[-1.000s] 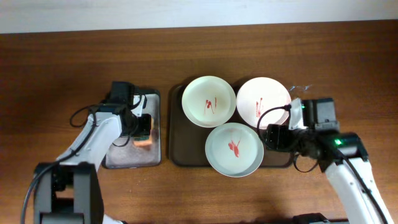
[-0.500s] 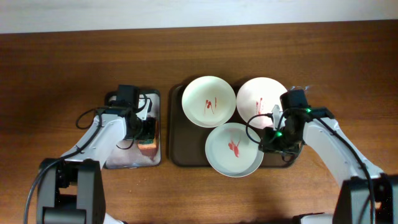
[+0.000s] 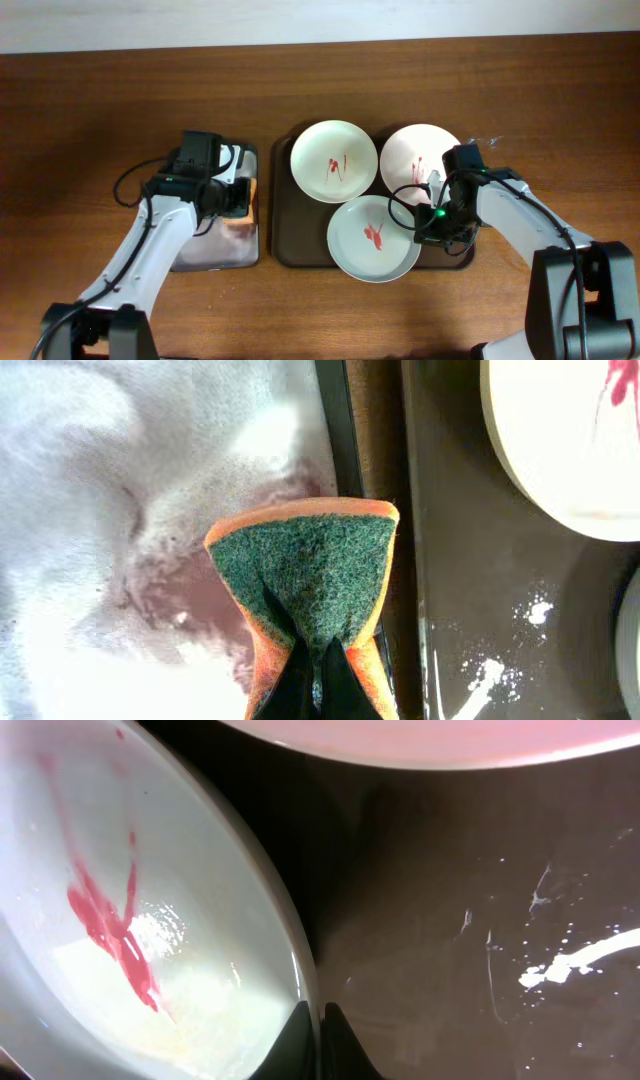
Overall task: Clean dirty plates on tray and stack at the side
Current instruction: 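Dip the sponge in the soapy tray with the left gripper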
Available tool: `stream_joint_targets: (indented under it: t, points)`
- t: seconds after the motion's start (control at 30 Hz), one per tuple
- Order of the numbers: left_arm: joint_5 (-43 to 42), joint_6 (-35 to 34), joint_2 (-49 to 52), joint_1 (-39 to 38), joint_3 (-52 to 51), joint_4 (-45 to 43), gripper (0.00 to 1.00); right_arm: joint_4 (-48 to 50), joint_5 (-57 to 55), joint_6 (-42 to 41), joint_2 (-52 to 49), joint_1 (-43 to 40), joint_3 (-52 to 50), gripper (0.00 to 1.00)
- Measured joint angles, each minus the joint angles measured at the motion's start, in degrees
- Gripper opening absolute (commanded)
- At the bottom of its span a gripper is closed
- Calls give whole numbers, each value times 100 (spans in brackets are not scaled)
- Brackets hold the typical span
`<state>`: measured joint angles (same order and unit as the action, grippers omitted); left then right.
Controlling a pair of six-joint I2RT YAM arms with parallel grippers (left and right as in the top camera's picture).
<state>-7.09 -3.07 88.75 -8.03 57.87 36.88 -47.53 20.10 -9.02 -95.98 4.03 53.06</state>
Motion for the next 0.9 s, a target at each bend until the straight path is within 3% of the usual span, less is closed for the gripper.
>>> stream_joint_targets:
  t: [0.37, 0.63, 0.9]
  points:
    - [310, -2, 776, -44, 0, -249, 0, 7, 39, 0, 0, 0, 0, 4]
    - [127, -2, 813, -658, 0, -487, 0, 4, 39, 0, 0, 0, 0, 4]
    - [310, -4, 813, -761, 4, -459, 0, 4, 42, 0, 0, 0, 0, 4]
